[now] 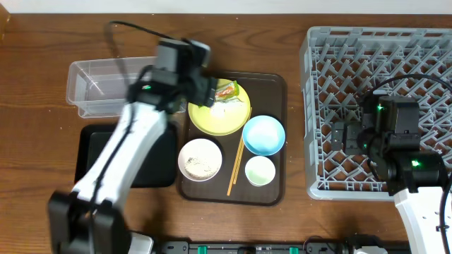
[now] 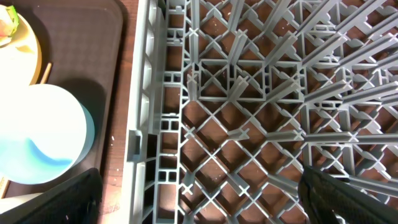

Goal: Sort waste into correct bins and load items into the dishwasher rack
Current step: 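Grasp the yellow snack wrapper and tissue with the left gripper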

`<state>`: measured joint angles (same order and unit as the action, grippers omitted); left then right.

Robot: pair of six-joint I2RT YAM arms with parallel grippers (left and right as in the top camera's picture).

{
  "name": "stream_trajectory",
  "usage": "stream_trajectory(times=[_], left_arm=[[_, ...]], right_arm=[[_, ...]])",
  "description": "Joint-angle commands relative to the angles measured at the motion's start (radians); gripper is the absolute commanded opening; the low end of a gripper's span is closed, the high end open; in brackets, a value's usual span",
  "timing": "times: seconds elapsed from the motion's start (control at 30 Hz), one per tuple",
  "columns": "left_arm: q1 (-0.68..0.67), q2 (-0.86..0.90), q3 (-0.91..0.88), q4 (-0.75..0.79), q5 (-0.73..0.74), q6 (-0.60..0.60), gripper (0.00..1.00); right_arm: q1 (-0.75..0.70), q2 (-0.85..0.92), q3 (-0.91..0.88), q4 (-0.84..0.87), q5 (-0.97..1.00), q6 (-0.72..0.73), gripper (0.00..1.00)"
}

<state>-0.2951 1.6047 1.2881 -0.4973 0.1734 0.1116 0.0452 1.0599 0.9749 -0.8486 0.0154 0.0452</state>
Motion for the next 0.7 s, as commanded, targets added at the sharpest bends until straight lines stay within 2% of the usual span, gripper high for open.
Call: stream_trajectory(times=[0.0,0.43,0.67], left_arm=[[-0.047,0.082,0.012,0.002,-0.009,0.031,0.89],[-0.077,0.346,0.012,0.051,-0.008,0.030,0.85],[-0.078,0.390,0.012,0.059,-0.008,0.030,0.66]], right_arm=[[-0.006,-0.004,0.024,0.000,-0.005,0.013,0.99],[-0.006,-0.004,0.024,-0.001,-0.005,0.014,0.99],[-0.006,-0.004,0.024,-0.001,-0.005,0.014,0.99]])
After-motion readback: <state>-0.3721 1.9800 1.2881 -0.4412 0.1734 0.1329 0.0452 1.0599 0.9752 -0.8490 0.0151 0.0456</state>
